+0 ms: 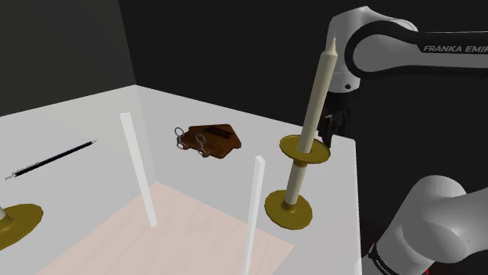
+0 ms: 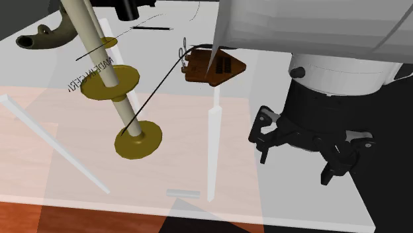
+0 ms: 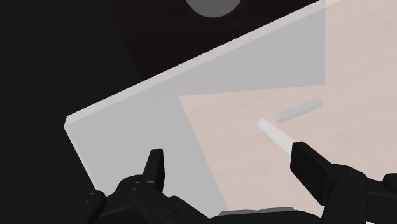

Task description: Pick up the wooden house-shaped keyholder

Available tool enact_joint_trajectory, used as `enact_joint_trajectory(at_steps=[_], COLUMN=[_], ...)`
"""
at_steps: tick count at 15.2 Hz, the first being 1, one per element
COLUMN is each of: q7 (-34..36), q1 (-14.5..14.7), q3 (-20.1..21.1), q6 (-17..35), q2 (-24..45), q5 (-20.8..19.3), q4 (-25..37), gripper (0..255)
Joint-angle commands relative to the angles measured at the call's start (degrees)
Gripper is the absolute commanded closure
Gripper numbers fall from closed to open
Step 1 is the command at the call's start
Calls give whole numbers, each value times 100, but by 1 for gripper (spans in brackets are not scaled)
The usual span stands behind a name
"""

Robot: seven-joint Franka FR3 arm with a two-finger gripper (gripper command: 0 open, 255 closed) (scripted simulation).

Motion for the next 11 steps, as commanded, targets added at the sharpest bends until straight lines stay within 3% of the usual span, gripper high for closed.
enact_joint_trajectory(at_steps=[1, 11], q7=[0, 745], q1=[0, 349], q3=[0, 781], q6=[0, 546], q2=[0, 1464], q5=[0, 574], q4=[0, 1224], gripper=[0, 0])
